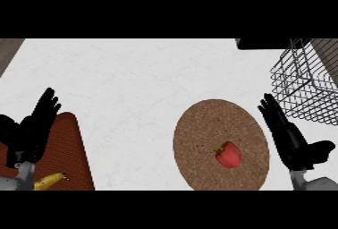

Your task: Pick the bell pepper from the placemat and place it in the basket

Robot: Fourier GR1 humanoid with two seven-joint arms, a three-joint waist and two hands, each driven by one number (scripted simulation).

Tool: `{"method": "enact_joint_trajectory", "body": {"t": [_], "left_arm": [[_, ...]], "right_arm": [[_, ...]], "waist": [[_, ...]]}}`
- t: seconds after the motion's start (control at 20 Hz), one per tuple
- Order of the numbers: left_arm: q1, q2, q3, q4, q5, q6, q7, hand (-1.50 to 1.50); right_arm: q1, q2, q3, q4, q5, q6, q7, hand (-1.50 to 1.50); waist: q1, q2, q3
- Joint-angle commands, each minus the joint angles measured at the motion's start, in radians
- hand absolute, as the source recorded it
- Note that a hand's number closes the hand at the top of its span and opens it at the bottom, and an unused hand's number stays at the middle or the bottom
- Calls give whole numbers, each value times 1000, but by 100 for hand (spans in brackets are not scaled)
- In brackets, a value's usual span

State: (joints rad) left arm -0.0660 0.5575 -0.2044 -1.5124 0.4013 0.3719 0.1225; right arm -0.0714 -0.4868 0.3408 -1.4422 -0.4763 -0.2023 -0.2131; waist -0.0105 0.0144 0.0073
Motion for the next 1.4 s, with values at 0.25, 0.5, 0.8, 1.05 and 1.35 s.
{"method": "enact_joint_trajectory", "body": {"t": [0.25,0.5,0.8,1.05,1.35], "left_arm": [[53,-76,-144,86,10,-79,84,0],[98,-86,-163,112,13,-78,112,0],[157,-68,-115,122,31,-88,80,0],[194,-69,-118,113,13,-77,57,0],[204,-88,-131,98,-13,-55,57,0]], "right_arm": [[-306,39,302,-271,30,461,-39,150],[-297,4,599,-429,303,607,-127,-150],[-317,-103,555,-552,659,419,-81,-150],[-416,-254,379,-698,816,376,28,-150],[-559,-399,215,-884,732,582,217,-150]], "waist": [[129,2,-11],[39,-29,-7],[-15,-31,-9],[-41,-35,-10],[-20,-26,-12]]}}
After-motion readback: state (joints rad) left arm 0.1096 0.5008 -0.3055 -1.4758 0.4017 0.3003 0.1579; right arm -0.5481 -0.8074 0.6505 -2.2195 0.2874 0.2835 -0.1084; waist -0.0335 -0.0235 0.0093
